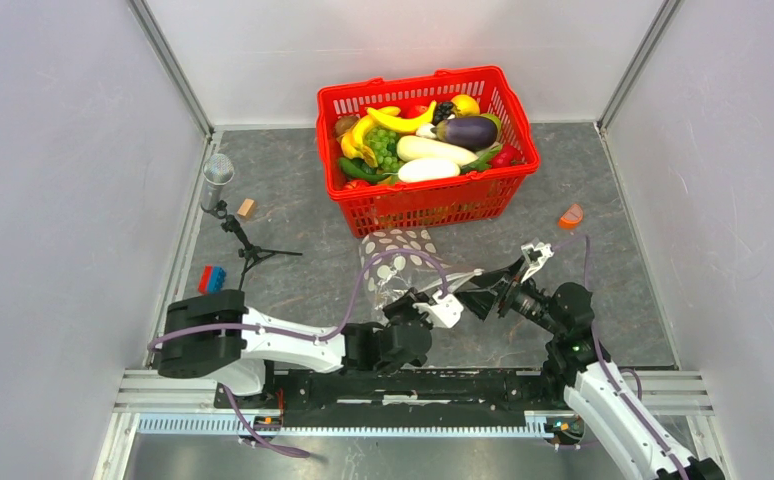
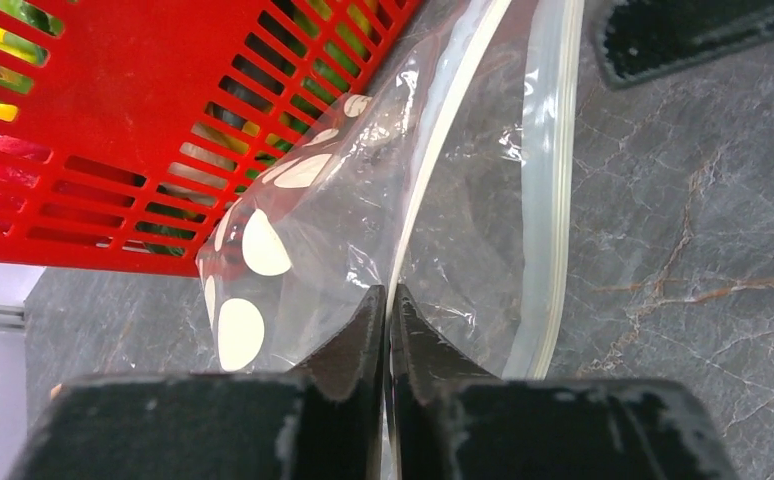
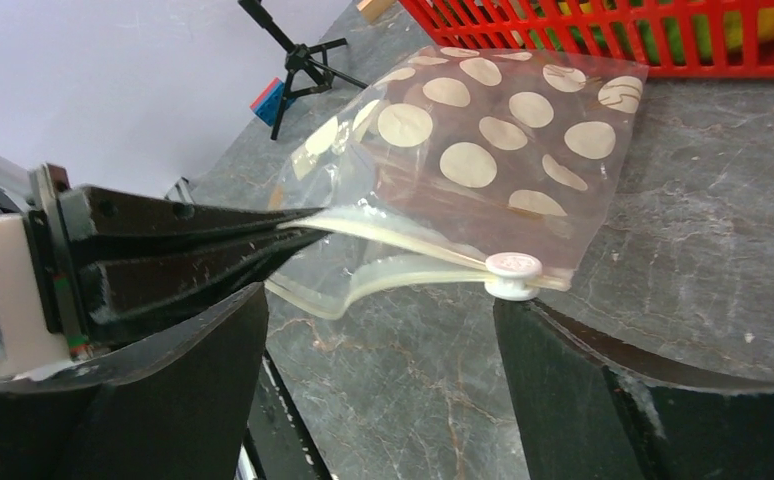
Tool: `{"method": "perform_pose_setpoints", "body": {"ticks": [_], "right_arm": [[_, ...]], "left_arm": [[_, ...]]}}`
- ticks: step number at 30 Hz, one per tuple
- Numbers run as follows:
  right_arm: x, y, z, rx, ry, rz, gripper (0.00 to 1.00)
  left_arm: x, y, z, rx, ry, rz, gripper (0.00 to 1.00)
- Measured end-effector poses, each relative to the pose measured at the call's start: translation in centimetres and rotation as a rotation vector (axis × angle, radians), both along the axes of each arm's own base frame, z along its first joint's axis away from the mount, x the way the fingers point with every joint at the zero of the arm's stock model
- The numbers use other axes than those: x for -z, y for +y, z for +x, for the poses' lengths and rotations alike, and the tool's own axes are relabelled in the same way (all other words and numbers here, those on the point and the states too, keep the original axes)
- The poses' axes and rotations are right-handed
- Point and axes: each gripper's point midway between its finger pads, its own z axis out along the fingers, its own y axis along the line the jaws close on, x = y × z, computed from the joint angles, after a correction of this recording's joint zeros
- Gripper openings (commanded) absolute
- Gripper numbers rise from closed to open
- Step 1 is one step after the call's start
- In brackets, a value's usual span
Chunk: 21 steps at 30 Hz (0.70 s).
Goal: Place the food in the zip-top bag and seal the zipper
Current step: Pick up the zipper food storage bag at the center of the board, then open the zipper of the food storage bag.
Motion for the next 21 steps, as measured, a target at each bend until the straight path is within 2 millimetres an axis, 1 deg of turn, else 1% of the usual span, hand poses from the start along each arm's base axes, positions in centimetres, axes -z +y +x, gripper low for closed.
{"method": "perform_pose_setpoints", "body": {"ticks": [3, 6, 9, 10, 13, 16, 18, 21], "right_arm": [[-0.3, -0.1, 0.0, 0.0, -0.018, -0.028, 0.83], [-0.2, -0.3, 0.2, 0.013, -0.01, -0.044, 0.83], [-0.1, -0.6, 0.3, 0.041, 0.021, -0.032, 0.81], [-0.3, -0.6, 0.4, 0.051, 0.022, -0.021, 0.81], [-1.3, -0.5, 0.4, 0.069, 0.018, 0.024, 0.8], [-1.8, 0.0, 0.2, 0.065, 0.023, 0.046, 0.78], [-1.8, 0.5, -0.2, 0.054, 0.034, 0.053, 0.76], [-2.1, 1.2, -0.5, 0.038, 0.039, 0.052, 0.76]], "left_arm": [[-0.9, 0.1, 0.5, 0.0, 0.016, -0.017, 0.02], [-2.7, -0.2, 0.9, 0.001, 0.049, -0.069, 0.02], [-4.8, -1.3, 1.0, 0.015, 0.108, -0.135, 0.02], [-5.4, -1.7, 1.0, 0.019, 0.132, -0.157, 0.02], [-6.5, -2.5, 0.7, 0.02, 0.195, -0.192, 0.02], [-6.5, -2.9, 0.2, 0.02, 0.255, -0.205, 0.02], [-6.0, -3.0, -0.2, 0.016, 0.294, -0.204, 0.02], [-5.1, -2.8, -0.4, 0.002, 0.341, -0.197, 0.02]]}}
